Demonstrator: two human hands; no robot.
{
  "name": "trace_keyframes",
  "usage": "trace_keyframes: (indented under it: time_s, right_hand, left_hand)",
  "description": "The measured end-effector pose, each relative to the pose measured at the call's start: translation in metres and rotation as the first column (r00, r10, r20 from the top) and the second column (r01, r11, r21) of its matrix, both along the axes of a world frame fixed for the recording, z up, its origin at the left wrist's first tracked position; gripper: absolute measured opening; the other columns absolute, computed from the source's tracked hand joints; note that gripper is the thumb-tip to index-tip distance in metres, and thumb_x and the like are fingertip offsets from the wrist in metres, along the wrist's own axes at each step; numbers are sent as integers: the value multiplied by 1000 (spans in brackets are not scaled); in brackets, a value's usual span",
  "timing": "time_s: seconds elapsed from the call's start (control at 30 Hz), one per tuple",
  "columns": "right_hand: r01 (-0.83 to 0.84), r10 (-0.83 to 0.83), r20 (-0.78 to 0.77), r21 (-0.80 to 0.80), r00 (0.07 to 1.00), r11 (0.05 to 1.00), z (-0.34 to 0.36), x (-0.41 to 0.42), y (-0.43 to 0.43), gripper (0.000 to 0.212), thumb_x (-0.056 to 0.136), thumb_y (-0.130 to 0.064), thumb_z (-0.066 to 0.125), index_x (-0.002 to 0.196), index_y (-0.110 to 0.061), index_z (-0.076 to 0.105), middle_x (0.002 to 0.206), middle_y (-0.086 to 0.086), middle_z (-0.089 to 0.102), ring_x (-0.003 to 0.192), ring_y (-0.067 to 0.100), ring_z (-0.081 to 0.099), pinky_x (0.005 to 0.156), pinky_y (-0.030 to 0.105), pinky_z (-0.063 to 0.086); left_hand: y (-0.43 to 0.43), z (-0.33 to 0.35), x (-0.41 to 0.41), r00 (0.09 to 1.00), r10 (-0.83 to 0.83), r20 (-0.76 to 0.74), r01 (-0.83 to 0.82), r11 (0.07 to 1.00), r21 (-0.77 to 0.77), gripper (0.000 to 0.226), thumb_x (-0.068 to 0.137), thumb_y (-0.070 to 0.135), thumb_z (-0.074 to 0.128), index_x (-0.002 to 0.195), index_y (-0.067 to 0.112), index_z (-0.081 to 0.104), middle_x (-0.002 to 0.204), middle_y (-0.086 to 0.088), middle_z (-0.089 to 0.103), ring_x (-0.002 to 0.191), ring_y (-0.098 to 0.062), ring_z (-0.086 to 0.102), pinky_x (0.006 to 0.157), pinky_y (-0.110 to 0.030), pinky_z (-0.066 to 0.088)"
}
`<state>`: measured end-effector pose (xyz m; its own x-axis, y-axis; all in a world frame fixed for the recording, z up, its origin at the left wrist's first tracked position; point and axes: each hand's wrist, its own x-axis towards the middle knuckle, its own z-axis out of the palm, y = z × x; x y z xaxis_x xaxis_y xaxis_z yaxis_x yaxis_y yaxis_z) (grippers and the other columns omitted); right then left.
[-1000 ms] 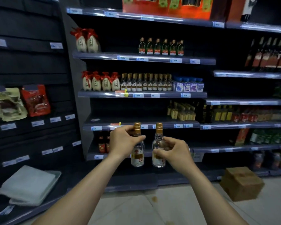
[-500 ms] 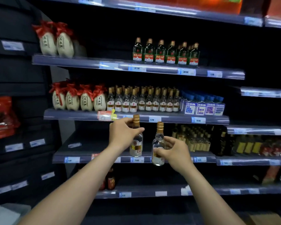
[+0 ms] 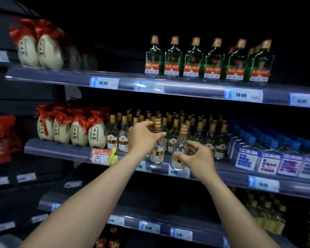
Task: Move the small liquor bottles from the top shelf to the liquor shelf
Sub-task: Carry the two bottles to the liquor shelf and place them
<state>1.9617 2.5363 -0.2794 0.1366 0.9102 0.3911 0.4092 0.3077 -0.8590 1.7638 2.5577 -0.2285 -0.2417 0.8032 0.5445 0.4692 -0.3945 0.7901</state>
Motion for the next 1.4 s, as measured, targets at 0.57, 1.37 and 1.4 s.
trace_keyframes:
  time_s: [0.57,1.37,1.4]
  right_hand:
    - [-60,61,16,-45,998,997,-14,3,84,59,66,-30,96,120,-26,72,105,-15,78,101,-1,71,97,33,58]
    - [-136,139,14,-104,990,985,-22,13,93,84,66,-17,97,139,-8,57,90,-27,76,90,-6,72,74,12,56]
    - [-133,135,7,-103,991,986,-22,13,92,83,66,-15,97,139,-8,57,89,-26,76,90,-6,72,73,11,56]
  left_hand:
    - [79,-24,15,987,4,-163,-5,1000,-5,63,67,46,90,119,16,72,103,5,75,87,-7,68,67,-13,52]
    - [102,77,-32,597,-235,-767,358,934,-7,47,82,55,75,122,31,69,102,25,71,97,11,62,80,-4,42]
    - [105,78,-32,575,-288,-766,328,939,-106,45,80,57,76,120,37,69,83,33,68,84,18,60,66,1,39]
